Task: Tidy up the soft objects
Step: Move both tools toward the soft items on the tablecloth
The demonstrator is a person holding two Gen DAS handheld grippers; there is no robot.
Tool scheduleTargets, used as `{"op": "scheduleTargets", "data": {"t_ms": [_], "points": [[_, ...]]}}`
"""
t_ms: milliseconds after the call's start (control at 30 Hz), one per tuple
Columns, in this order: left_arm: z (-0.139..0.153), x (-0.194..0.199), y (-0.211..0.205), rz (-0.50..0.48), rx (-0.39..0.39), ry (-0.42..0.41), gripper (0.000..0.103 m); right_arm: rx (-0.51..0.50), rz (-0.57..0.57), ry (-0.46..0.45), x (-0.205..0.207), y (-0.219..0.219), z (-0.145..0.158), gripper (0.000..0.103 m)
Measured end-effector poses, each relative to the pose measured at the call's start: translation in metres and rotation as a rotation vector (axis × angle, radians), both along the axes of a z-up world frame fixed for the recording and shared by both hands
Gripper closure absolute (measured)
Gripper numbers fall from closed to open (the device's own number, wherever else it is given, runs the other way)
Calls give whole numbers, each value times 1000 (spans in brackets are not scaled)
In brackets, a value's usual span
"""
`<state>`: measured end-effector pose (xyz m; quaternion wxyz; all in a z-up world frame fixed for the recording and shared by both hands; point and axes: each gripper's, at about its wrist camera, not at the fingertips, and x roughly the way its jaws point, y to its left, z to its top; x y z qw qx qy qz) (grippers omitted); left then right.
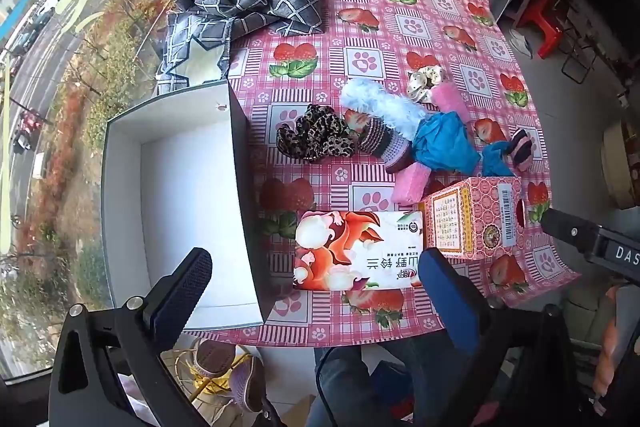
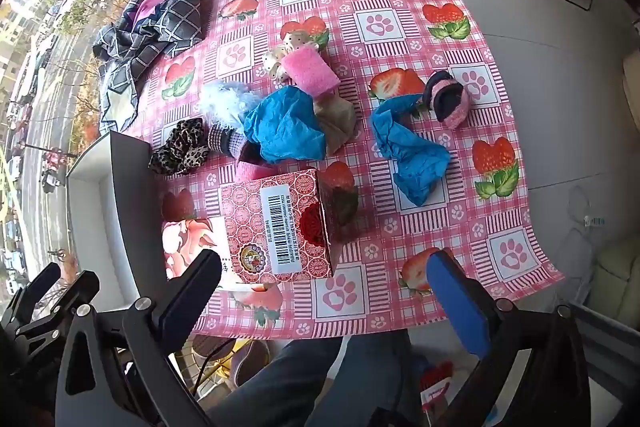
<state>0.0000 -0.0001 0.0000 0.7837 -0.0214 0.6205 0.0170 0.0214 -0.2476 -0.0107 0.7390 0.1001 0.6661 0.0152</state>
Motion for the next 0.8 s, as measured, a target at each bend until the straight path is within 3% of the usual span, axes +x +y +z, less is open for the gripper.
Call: {"op": "scheduleTargets", "data": {"t_ms": [800], "points": [[2,-11,12,-25,7,2,0,13,-52,-9,-17,10,0,0]]}}
